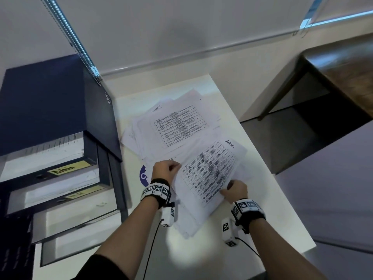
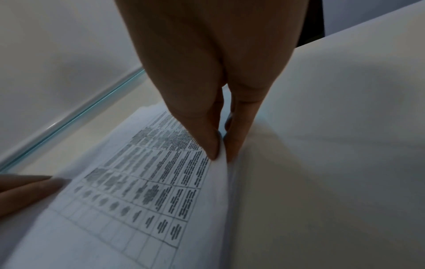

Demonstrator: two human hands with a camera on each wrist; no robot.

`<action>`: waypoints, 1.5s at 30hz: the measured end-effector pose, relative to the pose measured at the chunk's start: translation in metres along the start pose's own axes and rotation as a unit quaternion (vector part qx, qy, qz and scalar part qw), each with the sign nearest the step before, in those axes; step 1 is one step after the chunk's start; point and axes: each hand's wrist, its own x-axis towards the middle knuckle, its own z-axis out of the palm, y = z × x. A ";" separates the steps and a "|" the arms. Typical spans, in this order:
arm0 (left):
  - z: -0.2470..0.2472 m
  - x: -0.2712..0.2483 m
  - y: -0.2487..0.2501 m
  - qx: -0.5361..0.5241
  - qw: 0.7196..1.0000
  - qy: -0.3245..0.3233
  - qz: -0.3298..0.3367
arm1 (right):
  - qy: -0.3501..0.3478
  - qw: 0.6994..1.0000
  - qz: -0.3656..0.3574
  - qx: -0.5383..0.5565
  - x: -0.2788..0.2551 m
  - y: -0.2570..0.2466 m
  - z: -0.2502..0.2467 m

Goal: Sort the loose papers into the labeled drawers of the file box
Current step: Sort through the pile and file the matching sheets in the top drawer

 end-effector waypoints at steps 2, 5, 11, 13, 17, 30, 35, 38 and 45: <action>-0.006 -0.002 0.000 -0.017 0.999 0.026 -0.017 | -0.009 1.000 0.005 0.004 0.000 0.001 -0.006; -0.011 -0.004 -0.005 0.000 1.000 -0.003 -0.029 | -0.028 1.000 0.013 0.000 0.000 0.001 -0.011; -0.011 -0.017 -0.004 0.010 0.997 -0.077 0.001 | -0.060 0.993 0.049 0.087 0.001 0.002 -0.006; -0.008 -0.019 0.000 -0.023 0.996 -0.079 -0.030 | -0.100 0.987 0.041 0.115 0.001 0.000 -0.004; -0.006 -0.016 0.003 -0.105 0.991 -0.030 -0.074 | -0.080 0.986 0.057 0.132 0.007 0.001 0.001; -0.029 -0.009 -0.017 -0.102 0.979 0.033 -0.172 | 0.026 0.995 0.032 0.088 0.003 0.012 -0.002; -0.024 -0.011 -0.018 0.024 0.994 0.021 -0.102 | 0.006 0.995 0.023 0.096 0.001 0.006 0.005; -0.022 -0.015 -0.003 -0.002 0.996 -0.043 -0.081 | -0.026 0.991 -0.006 0.131 0.000 -0.001 0.010; -0.023 -0.022 0.006 -0.074 0.987 -0.095 -0.106 | -0.073 0.985 -0.077 0.136 -0.004 -0.027 0.015</action>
